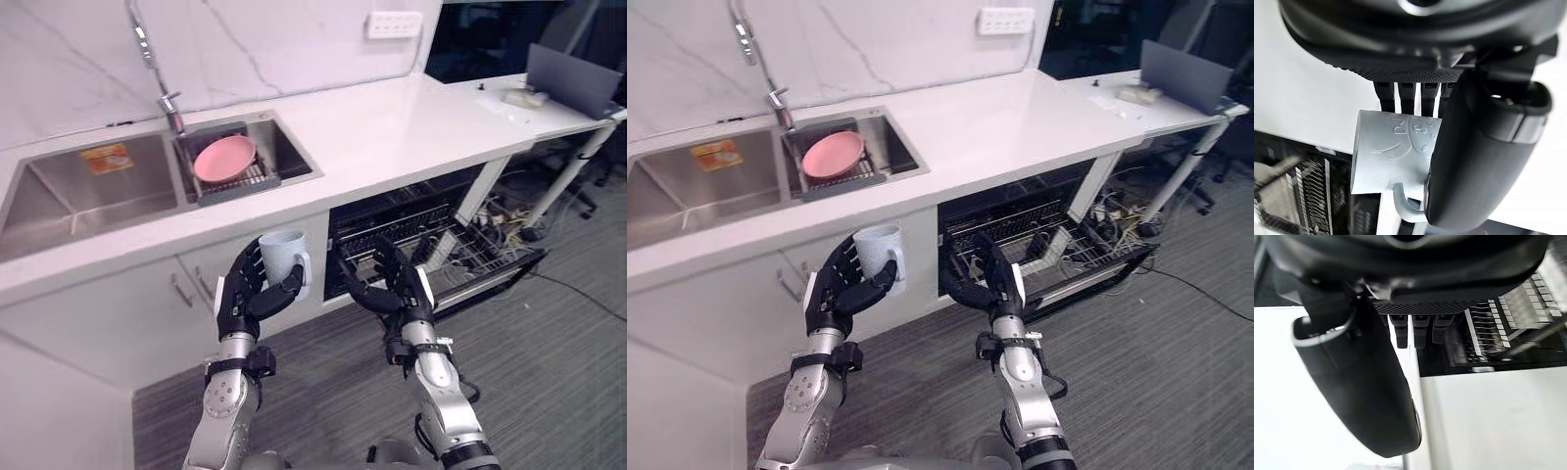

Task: Walk over to the sink, pick up the cup, carry it to the dishwasher, place the cup inside the dishwasher, then close the dishwasher door

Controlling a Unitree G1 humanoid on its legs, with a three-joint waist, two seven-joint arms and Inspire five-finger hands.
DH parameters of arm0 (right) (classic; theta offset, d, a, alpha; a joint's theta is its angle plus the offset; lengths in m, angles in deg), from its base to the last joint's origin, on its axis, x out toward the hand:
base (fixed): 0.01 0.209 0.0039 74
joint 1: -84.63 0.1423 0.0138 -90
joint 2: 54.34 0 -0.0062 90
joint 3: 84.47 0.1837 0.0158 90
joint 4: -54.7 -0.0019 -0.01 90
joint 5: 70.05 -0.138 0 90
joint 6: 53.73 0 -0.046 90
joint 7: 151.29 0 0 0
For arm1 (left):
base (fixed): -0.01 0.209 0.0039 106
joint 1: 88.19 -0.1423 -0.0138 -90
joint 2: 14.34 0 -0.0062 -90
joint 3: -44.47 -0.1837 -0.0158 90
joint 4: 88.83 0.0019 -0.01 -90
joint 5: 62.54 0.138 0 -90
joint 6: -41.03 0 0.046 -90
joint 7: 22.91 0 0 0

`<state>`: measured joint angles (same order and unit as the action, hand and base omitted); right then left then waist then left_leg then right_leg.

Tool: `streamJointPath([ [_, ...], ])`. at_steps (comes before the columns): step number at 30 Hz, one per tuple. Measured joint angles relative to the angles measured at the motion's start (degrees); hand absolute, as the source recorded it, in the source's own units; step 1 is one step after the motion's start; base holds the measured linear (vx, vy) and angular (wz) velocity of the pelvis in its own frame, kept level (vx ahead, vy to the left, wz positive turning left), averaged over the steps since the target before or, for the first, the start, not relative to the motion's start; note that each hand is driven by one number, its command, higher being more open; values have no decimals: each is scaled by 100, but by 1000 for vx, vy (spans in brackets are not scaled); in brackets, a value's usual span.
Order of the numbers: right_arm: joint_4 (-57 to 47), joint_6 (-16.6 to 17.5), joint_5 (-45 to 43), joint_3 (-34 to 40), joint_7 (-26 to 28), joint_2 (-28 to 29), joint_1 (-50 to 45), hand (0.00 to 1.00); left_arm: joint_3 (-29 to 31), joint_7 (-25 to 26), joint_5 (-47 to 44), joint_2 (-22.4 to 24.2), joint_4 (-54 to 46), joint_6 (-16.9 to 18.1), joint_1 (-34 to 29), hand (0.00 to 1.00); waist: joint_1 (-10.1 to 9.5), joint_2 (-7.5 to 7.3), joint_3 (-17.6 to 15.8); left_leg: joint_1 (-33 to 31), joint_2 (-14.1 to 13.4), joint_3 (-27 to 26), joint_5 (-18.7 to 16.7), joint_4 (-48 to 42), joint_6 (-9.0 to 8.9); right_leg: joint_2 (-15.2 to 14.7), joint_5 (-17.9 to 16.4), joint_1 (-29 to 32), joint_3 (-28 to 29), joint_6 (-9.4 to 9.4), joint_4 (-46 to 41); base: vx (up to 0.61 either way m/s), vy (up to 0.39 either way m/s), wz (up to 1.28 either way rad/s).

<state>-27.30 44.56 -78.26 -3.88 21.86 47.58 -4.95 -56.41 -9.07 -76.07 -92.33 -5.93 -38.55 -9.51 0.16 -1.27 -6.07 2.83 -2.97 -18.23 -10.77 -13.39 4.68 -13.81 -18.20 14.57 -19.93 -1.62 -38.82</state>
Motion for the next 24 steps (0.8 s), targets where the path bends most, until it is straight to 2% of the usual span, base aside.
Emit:
streamJointPath([
  [1,0,13,-107,-16,40,4,77,90,47,0,5,0,0,2,18,30,29,-3,2,33,5,-83,-16,28,-43,-26,186,66,-342,191,397,218,-45,-46],
  [2,0,19,-164,-21,56,5,118,90,78,2,5,2,5,1,28,30,50,-19,11,43,19,-130,-39,23,-83,-20,434,74,-544,281,729,239,-78,-36],
  [3,-9,37,-190,-19,83,-19,156,90,178,0,11,0,50,16,45,30,86,-58,20,106,84,-167,-142,-4,-209,6,1100,45,-743,442,1308,266,-78,-39],
  [4,0,38,-238,-12,101,-167,131,90,216,20,8,145,181,-12,61,30,84,197,42,164,-108,-176,-252,-47,-364,262,1140,-150,-763,483,1497,271,-82,-40],
  [6,0,35,-435,10,97,-313,58,90,207,19,12,254,282,-11,119,30,95,316,24,332,-339,-182,-331,-173,-497,580,1138,-448,-756,490,1788,224,-76,-33],
  [9,-214,52,-679,78,101,-404,-8,90,215,9,13,266,412,-10,280,30,123,326,13,300,-676,-186,-349,-901,-575,958,1165,-876,-625,509,2320,156,-97,-37],
  [10,-341,73,-785,78,131,-413,-48,90,247,8,13,266,456,-9,313,30,120,333,9,193,-763,-188,-292,-1271,-663,1046,1211,-990,-541,516,2487,108,-43,-59],
  [11,-585,101,-922,29,216,-407,-102,90,332,11,13,274,490,-8,341,30,104,332,7,-115,-857,-35,-344,-1948,-849,1109,1236,-1127,-364,618,2719,110,-21,-53],
  [13,-785,131,-1106,3,308,-413,-110,90,358,13,13,280,508,-8,387,30,72,331,7,-389,-743,196,-574,-1981,-916,1078,1258,-1143,-197,621,2787,114,28,-54],
  [15,-873,161,-1308,2,390,-417,-84,90,360,12,15,278,518,-8,437,30,54,324,3,-651,-526,482,-667,-1527,-859,992,1285,-1163,-23,575,2822,122,75,-51],
  [16,-871,165,-1390,-2,459,-427,-70,90,361,12,21,278,528,-8,467,30,42,329,6,-729,-385,698,-608,-962,-879,944,1358,-1171,104,457,2824,123,125,-52],
  [17,-865,165,-1544,-24,532,-449,-78,90,361,13,29,280,544,-4,501,30,41,393,39,-716,-350,845,-169,-175,-868,981,1377,-1188,196,383,2821,125,135,-49],
  [18,-865,166,-1579,-31,558,-464,-81,90,361,13,32,281,562,-3,530,30,43,455,66,-718,-395,848,375,87,-854,1040,1375,-1191,236,342,2823,146,144,-48],
  [19,-814,163,-1688,-66,597,-466,-94,90,367,12,64,245,649,1,582,30,24,447,95,-606,-419,757,562,170,-759,1053,1390,-1233,348,265,2846,126,110,-30],
  [21,-829,162,-1869,-140,725,-439,-115,90,328,5,183,144,810,-4,706,30,105,394,124,-321,-235,680,713,620,-662,939,1458,-1367,417,150,3028,123,143,-16],
  [24,-832,159,-1988,-268,845,-437,-114,90,232,-13,289,53,805,-3,785,30,98,393,127,3,-69,597,939,1196,-577,875,1558,-1495,480,31,3259,60,104,-7],
])
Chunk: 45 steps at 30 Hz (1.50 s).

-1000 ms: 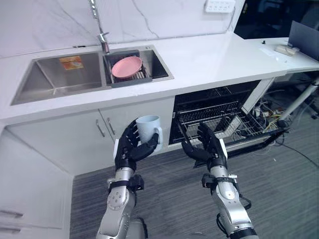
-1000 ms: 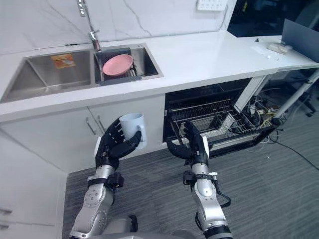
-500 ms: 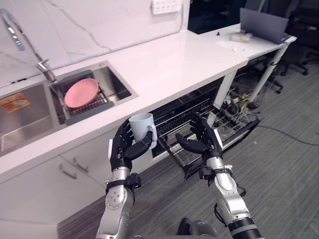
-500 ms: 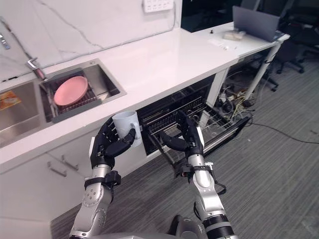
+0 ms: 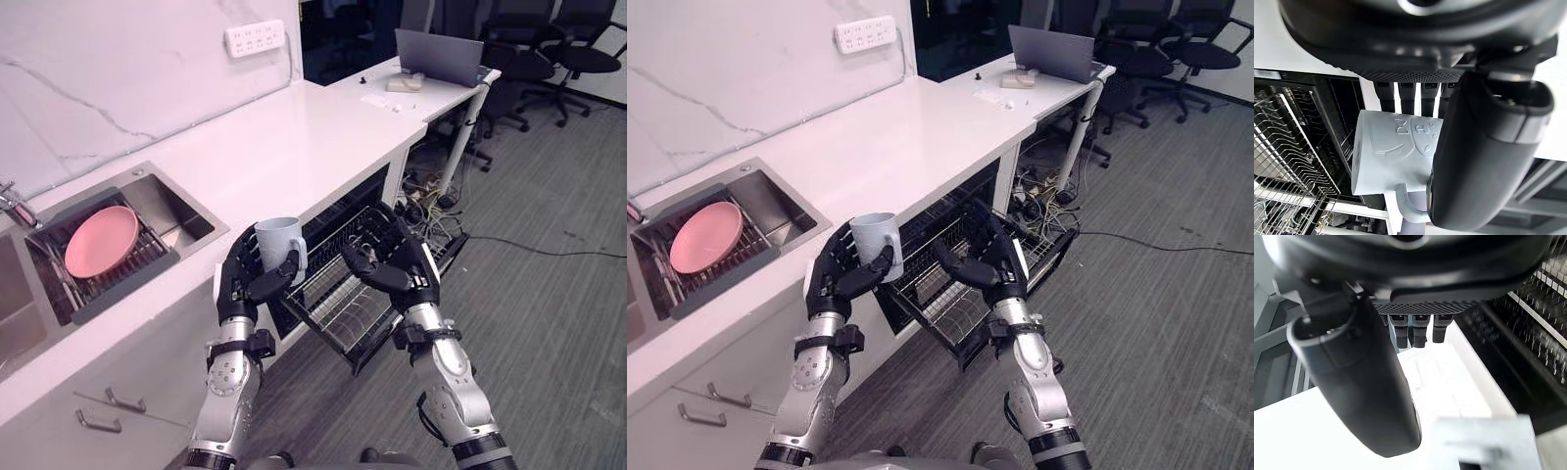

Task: Walk over to the sink, pick up the cup, carry it to the dishwasher, place the cup inside the dishwasher, then close the dishwasher door

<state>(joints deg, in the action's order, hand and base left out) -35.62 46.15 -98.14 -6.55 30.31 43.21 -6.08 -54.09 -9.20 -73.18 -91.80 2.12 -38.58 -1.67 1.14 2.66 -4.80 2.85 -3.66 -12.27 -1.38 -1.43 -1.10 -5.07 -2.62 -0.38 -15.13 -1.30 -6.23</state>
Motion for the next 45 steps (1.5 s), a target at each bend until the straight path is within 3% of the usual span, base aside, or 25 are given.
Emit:
streamJointPath([
  [11,2,-61,-218,-350,166,-10,196,90,-482,-315,388,-92,-104,-1,-1,30,-22,-14,20,139,74,-137,25,244,16,118,433,-354,105,-56,854,14,12,-5],
  [26,270,-89,-152,-456,38,-20,529,90,-921,-448,521,-245,-576,-15,4,30,-53,-55,139,40,73,-140,25,281,16,165,472,-288,101,-50,969,0,0,0],
  [27,319,-89,-154,-456,32,-21,572,30,-950,-447,547,-265,-579,-18,4,30,-51,-54,140,36,73,-140,25,281,16,164,473,-284,102,-50,968,0,0,0],
  [38,455,-67,-506,-458,-62,-173,593,30,-1041,-417,740,-288,-602,-155,79,30,-61,-83,188,-2,72,-143,24,271,18,154,472,-244,106,-51,942,0,0,0],
  [39,455,-67,-583,-457,-30,-194,591,30,-1050,-411,742,-289,-605,-157,79,90,-57,-98,197,-2,70,-143,24,267,18,154,472,-244,107,-51,939,0,0,0],
  [45,431,-68,-604,-220,-55,-156,577,30,-1170,-432,875,-293,-1183,-175,-48,90,-98,-117,209,7,65,-135,25,260,19,147,472,-259,99,-52,930,0,0,0],
])
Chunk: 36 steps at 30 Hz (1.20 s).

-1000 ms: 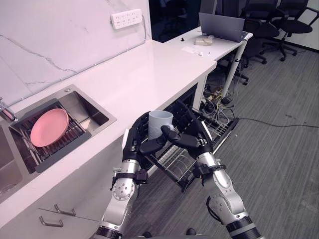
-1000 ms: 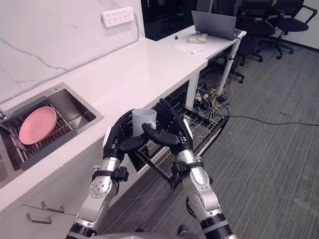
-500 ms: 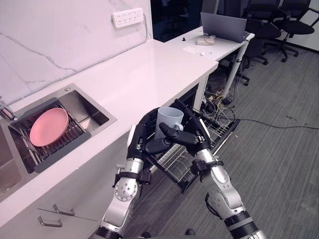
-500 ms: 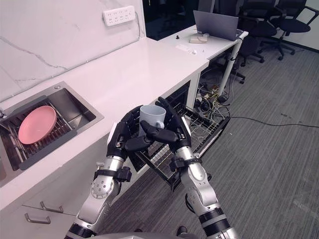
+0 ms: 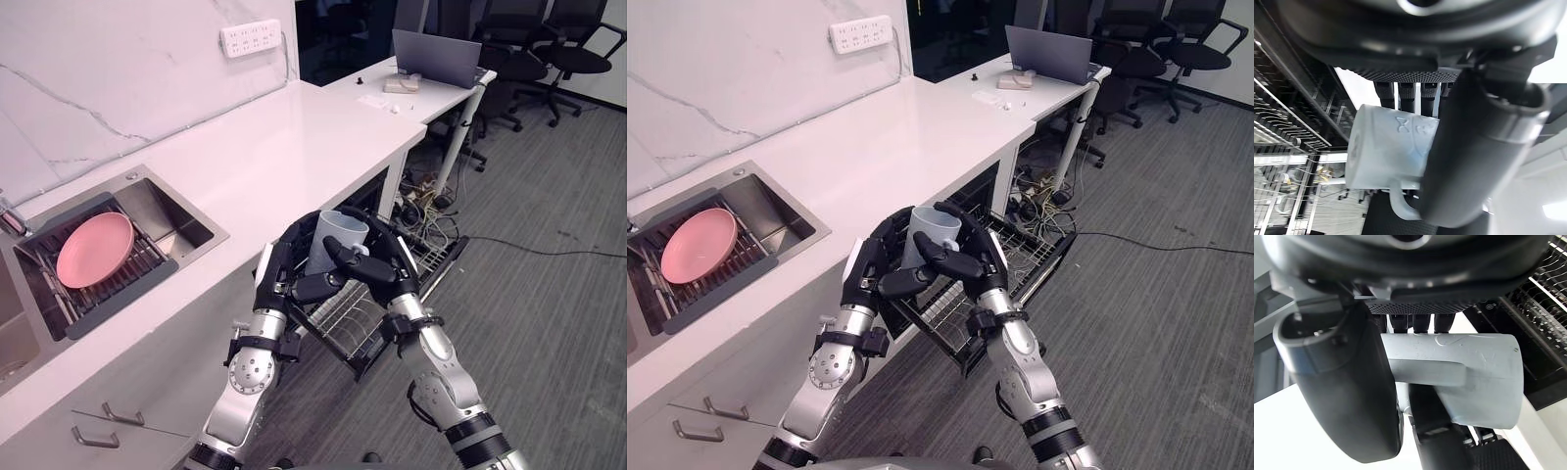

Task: Walk over to the sink, pick up the cup, carry it to the dishwasher, place the cup inside the dishwasher, then close the dishwasher door

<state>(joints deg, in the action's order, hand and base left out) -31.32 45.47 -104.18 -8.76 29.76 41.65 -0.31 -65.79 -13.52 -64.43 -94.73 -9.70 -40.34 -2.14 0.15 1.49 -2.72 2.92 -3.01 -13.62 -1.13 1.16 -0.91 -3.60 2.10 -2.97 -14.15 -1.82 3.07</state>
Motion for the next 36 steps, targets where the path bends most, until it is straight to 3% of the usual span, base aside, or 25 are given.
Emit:
streamJointPath([
  [7,-52,-3,496,808,-442,233,-14,30,273,7,25,206,-387,241,-353,90,-85,-3,6,54,4,65,18,31,20,-18,-5,-74,-65,-7,3,1,0,4],
  [13,-60,-2,1216,1249,-702,252,-16,30,723,-91,-612,316,-363,360,-688,90,-83,-4,7,98,23,163,83,149,20,-42,-16,-124,-160,-21,21,-13,0,9],
  [18,71,-27,1842,1224,-696,169,2,30,669,-399,-831,252,314,366,-982,90,-133,-9,7,56,31,232,161,261,18,-46,-15,-87,-234,-21,61,-2,-6,8],
  [23,1334,-187,2485,1030,-610,-248,327,30,518,-714,-839,-18,1363,290,-1088,90,-202,-83,-40,-292,30,392,230,217,14,-46,-7,154,-402,-10,71,2,-12,17],
  [25,1804,-264,2605,990,-652,-339,483,30,539,-723,-840,-70,1679,282,-1103,90,-250,-140,-166,-491,23,511,238,123,12,-45,-6,240,-521,-6,54,-4,-19,32],
  [27,2295,-324,2768,944,-736,-423,920,30,691,-713,-840,-103,1957,282,-1054,90,-296,-187,-541,-747,5,619,237,-84,11,-64,-29,421,-627,29,-97,-50,-7,33],
  [30,2889,-351,2987,932,-940,-638,1874,30,939,-620,-823,-174,2358,275,-718,90,-424,-133,-1255,-1310,-1,809,244,-519,19,-154,-146,909,-807,105,-613,-134,26,31],
  [36,3977,-401,3002,973,-1291,-950,3223,30,1450,-181,-880,-182,2975,284,-302,90,-645,-63,-1873,-1947,94,1151,384,-744,26,-406,-402,1601,-1105,158,-1428,-137,29,32],
])
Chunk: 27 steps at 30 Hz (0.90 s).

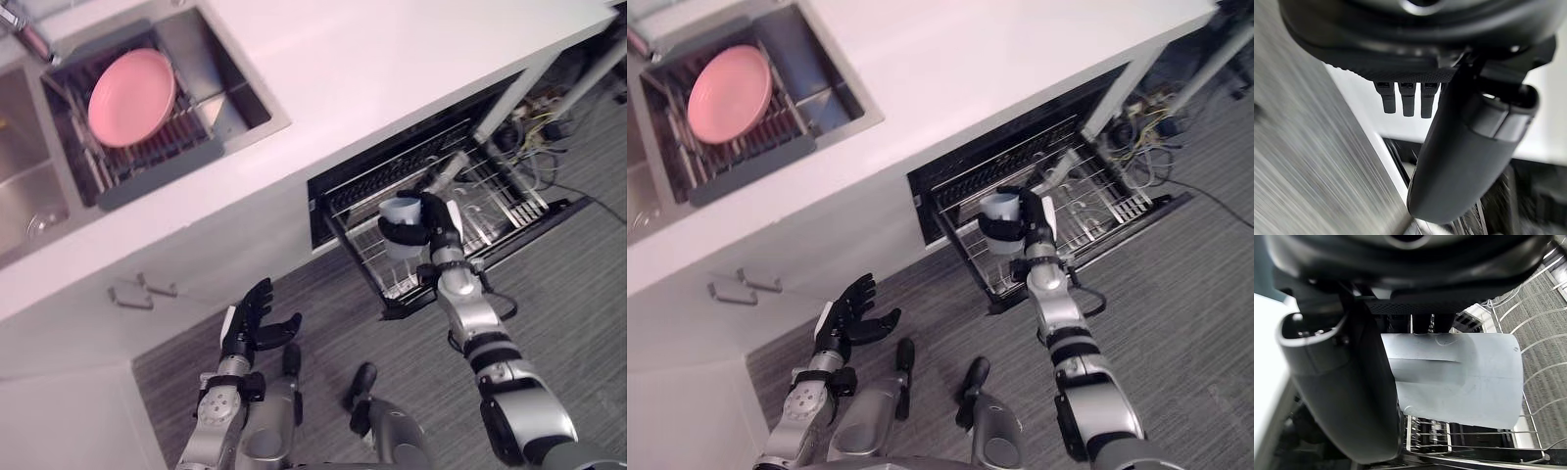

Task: Walk over to the sink, pick up the cup, carry it to the dishwasher, place the cup inside the dishwasher, then close the dishwasher door

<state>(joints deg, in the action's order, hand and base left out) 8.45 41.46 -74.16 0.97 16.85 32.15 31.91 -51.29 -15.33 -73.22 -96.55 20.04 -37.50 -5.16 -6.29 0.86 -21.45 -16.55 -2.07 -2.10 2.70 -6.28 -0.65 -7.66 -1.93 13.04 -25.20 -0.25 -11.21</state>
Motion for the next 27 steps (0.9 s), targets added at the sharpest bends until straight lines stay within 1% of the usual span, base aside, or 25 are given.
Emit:
streamJointPath([
  [2,390,-19,1,28,-81,-93,461,30,207,156,-15,-11,251,1,166,90,-96,14,-126,-199,26,35,104,7,40,-49,-4,236,-23,8,-133,-106,30,16],
  [4,655,-54,0,102,-146,-105,754,30,340,277,-52,-39,473,1,295,90,-129,29,-211,-326,50,85,139,7,26,-83,-9,371,-58,15,-206,-61,18,11],
  [5,731,-59,2,136,-184,-107,834,90,384,337,-64,-47,561,3,348,90,-156,30,-242,-380,55,93,163,3,50,-96,-10,423,-63,17,-231,-44,23,10],
  [8,878,-133,154,188,-246,-105,885,90,435,461,-88,-63,846,6,528,90,-243,30,-255,-548,82,126,201,-36,92,-115,-12,581,-74,20,-286,-11,11,6],
  [11,987,-224,210,191,-301,-76,918,90,435,533,-137,-61,978,16,649,90,-240,28,-321,-595,92,133,203,-89,96,-123,-12,611,-55,21,-302,4,3,1],
  [13,987,-229,216,208,-389,-75,933,90,438,586,-137,-61,1058,29,743,90,-239,33,-384,-597,87,130,202,-94,96,-120,-14,622,-47,24,-314,0,0,0],
  [17,967,-243,219,229,-470,-62,933,90,439,618,-136,-51,1094,29,782,90,-235,30,-405,-597,66,78,202,-100,96,-104,-24,672,21,39,-359,-21,-2,-8],
  [20,862,-248,258,435,-502,4,928,90,441,621,-134,-35,1094,29,816,90,-218,27,-471,-566,40,35,202,-115,95,-81,-24,671,75,49,-380,-15,-6,-10],
  [24,-26,-269,333,442,-547,29,486,90,440,621,-133,47,1096,25,814,90,-179,15,-497,-436,21,-21,197,-85,88,-67,-33,590,133,62,-399,-3,-1,-6],
  [26,-1029,-263,382,566,-559,218,-104,90,441,619,-130,56,1095,23,802,90,-121,-4,-508,-238,18,-26,187,-32,74,-70,-69,419,141,67,-401,0,0,0],
  [27,-1301,-262,383,602,-564,293,-287,90,442,620,-130,55,1095,22,795,90,-101,-17,-515,-168,20,-26,186,-10,72,-76,-84,364,141,63,-407,0,0,0],
])
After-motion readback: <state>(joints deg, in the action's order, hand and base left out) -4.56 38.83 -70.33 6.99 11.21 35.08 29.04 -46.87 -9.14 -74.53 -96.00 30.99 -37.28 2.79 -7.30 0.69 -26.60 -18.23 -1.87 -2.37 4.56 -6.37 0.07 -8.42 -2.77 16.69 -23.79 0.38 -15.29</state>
